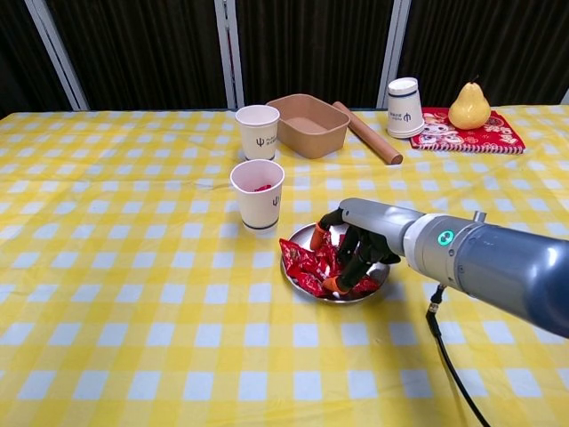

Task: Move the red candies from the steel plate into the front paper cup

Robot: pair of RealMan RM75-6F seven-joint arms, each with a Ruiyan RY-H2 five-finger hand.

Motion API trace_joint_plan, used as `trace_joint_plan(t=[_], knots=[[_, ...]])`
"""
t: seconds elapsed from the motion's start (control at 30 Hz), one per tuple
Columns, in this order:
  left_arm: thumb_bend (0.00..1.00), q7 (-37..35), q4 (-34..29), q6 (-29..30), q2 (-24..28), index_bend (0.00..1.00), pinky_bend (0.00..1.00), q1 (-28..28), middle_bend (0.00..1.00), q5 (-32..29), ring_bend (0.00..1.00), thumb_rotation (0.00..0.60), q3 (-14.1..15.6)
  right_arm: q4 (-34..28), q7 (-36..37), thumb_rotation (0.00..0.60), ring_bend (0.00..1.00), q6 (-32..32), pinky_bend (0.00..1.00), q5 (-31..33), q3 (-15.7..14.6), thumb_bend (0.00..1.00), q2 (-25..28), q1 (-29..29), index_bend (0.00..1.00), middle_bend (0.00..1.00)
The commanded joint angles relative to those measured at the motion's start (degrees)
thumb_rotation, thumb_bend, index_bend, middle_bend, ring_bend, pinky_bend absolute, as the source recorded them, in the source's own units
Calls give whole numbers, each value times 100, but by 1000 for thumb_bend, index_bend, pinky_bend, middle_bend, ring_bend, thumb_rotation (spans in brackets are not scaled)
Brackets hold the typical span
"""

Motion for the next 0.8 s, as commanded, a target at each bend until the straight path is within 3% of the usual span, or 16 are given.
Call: trace_joint_plan(t=[0.03,0.37,0.8], knots=[[0,12,1,-2,-3,27,0,-2,0,-5,0,600,-2,53,41,600,966,-37,911,-30,-16,368,-21,-25,456,823],[0,37,-9,2,-6,28,0,0,0,-14,0,600,-3,244,216,600,966,-119,911,-122,-10,495,-91,-113,589,823],[0,27,-2,13,-11,30,0,1,0,-5,0,600,-6,180,435,600,966,22,912,-510,253,521,-43,-153,594,823]])
